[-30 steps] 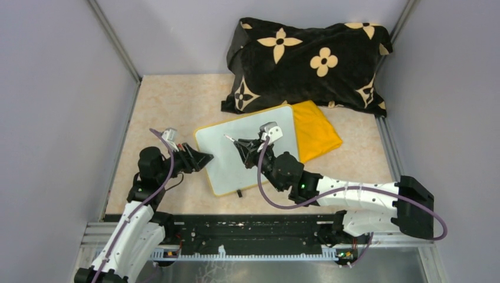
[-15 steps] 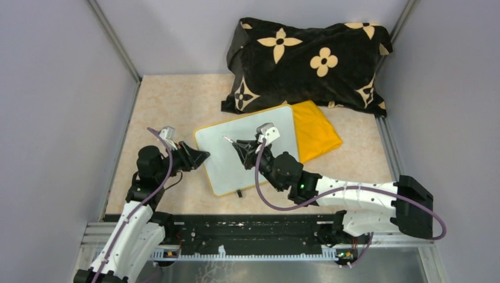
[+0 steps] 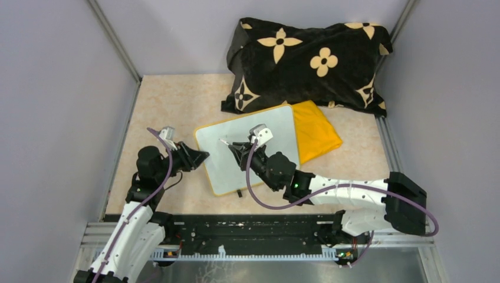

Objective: Write a sentence on the whiteboard

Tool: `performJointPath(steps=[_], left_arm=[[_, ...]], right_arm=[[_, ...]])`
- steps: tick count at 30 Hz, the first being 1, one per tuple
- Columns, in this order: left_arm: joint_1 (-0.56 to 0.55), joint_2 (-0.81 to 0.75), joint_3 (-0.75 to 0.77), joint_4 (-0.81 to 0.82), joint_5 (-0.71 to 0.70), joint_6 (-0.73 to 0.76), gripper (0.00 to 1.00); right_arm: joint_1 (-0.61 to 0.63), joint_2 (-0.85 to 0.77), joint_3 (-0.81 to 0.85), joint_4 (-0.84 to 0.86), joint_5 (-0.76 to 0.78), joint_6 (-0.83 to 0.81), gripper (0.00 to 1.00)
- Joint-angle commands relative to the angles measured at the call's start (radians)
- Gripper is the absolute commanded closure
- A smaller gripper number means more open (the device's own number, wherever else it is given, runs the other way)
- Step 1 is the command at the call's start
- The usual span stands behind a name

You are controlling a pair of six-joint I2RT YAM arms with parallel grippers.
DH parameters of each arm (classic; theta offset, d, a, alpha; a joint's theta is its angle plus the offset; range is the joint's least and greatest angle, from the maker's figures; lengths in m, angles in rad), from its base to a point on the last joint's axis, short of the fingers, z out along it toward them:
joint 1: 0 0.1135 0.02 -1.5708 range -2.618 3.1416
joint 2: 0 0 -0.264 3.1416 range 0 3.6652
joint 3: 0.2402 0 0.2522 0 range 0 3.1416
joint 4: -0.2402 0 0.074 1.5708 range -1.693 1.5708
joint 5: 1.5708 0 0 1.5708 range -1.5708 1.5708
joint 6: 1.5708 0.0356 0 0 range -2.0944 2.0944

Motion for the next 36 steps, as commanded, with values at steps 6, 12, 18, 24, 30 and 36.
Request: performJointPath(steps=[6, 12, 18, 24, 30, 36], left_arm=[[0.003, -0.019, -0.011, 0.023, 0.003, 0.004, 0.62], [0.003, -0.025, -0.012, 0.025, 0.004, 0.004, 0.65], [0.003, -0.024, -0.013, 0.026, 0.003, 0.004, 0.67], [0.003, -0.022, -0.014, 0.028, 0.005, 0.005, 0.67], [0.003, -0.022, -0.014, 0.028, 0.004, 0.004, 0.68], [0.003, -0.021, -0.013, 0.028, 0.003, 0.004, 0.68]], right_arm=[[-0.012, 0.09, 0.11, 0.075, -0.044, -0.001, 1.0], [-0.023, 0.12, 0.126, 0.07, -0.038, 0.02, 1.0], [-0.029, 0.137, 0.124, 0.042, -0.02, 0.032, 1.0], [-0.033, 0.136, 0.105, 0.018, -0.005, 0.041, 1.0], [-0.033, 0.116, 0.07, -0.002, 0.015, 0.054, 1.0], [-0.032, 0.085, 0.018, -0.018, 0.038, 0.073, 1.0]])
